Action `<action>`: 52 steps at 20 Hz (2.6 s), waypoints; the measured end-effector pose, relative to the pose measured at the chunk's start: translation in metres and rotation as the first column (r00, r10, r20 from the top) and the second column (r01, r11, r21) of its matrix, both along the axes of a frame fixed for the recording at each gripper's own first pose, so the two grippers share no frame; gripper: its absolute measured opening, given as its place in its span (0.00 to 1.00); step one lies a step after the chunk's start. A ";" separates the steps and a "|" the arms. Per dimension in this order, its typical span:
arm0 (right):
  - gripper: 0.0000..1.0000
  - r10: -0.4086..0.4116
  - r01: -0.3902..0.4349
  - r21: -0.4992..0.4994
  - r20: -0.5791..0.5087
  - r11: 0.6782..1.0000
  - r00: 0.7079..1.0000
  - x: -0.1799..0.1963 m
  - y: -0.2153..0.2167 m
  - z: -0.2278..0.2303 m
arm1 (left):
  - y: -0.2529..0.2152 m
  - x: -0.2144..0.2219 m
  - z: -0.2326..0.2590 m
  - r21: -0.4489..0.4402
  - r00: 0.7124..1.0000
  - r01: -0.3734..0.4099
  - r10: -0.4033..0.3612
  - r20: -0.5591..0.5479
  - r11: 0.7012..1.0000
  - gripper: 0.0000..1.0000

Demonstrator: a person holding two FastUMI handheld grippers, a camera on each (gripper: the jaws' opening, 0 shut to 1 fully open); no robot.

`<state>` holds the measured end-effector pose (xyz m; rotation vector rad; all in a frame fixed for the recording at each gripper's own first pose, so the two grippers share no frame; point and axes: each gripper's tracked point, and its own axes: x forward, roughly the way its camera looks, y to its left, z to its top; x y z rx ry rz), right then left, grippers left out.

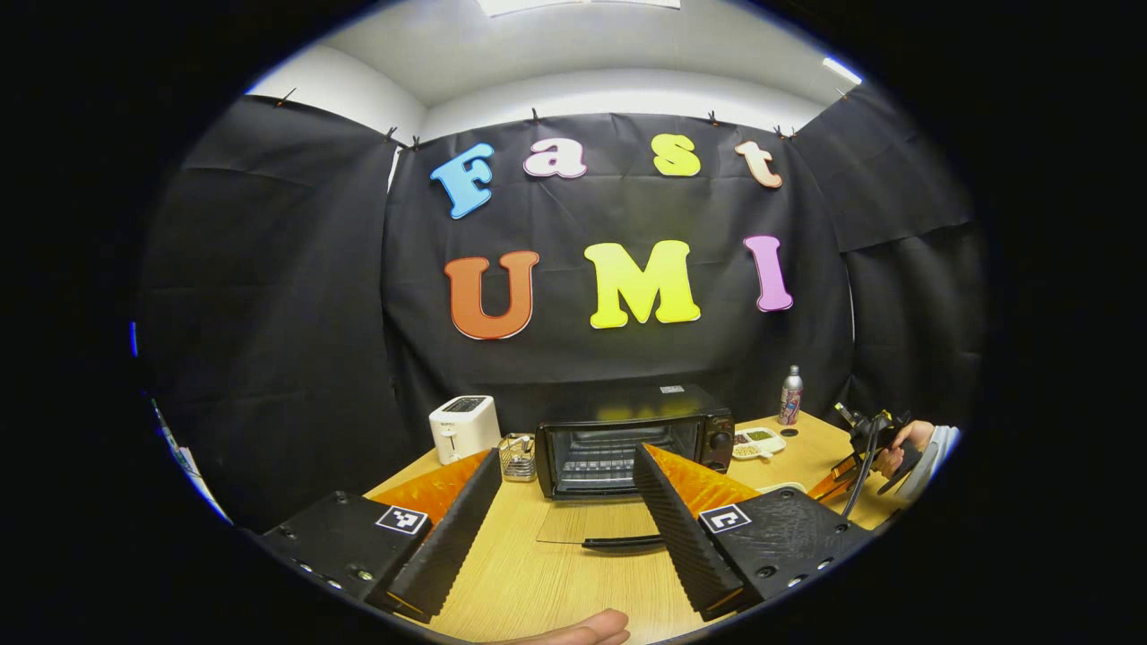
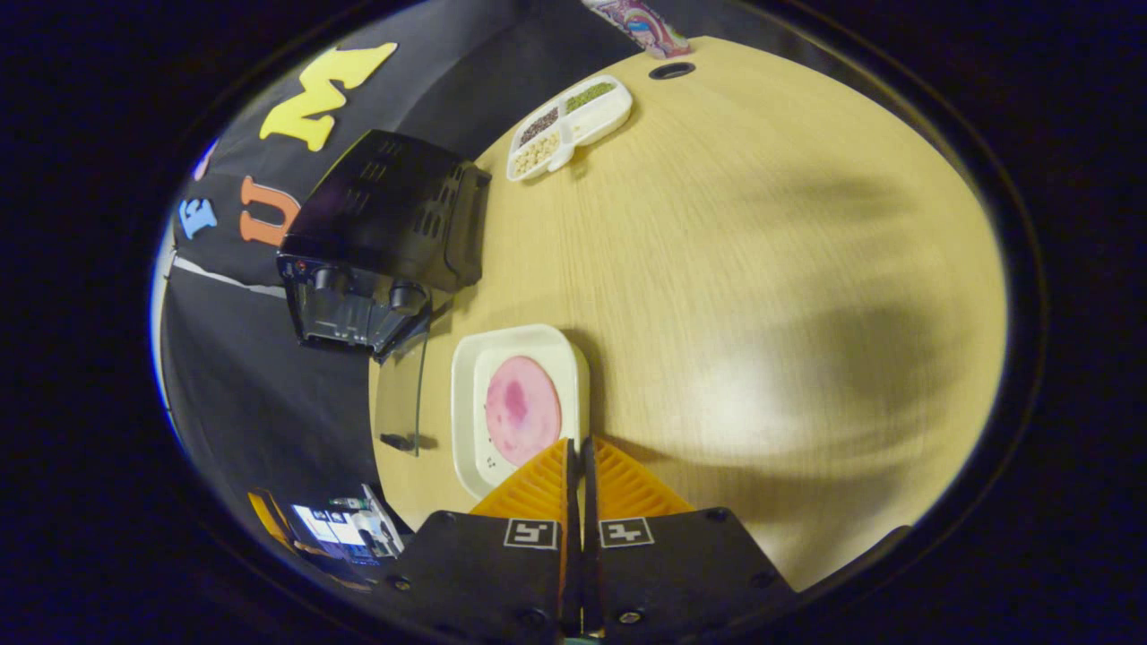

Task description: Open the electric oven with the left hand, put the food in, and close the electric oven.

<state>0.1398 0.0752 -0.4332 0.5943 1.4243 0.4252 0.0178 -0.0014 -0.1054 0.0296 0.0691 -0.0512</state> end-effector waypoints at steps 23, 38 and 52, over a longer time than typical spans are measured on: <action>0.01 -0.002 -0.013 0.116 0.133 0.993 0.991 -0.073 0.128 0.140 | 0.063 -0.040 0.005 -0.077 0.997 -0.065 0.067 0.032 0.995 0.94; 0.01 -0.214 0.197 0.138 0.121 0.971 0.969 -0.040 0.246 0.082 | 0.120 -0.038 -0.018 -0.080 0.987 -0.159 0.161 0.019 0.984 0.94; 0.01 -0.685 0.648 0.223 0.217 0.728 0.695 0.073 0.296 0.051 | 0.126 -0.031 -0.037 -0.026 0.983 -0.185 0.185 0.006 0.982 0.94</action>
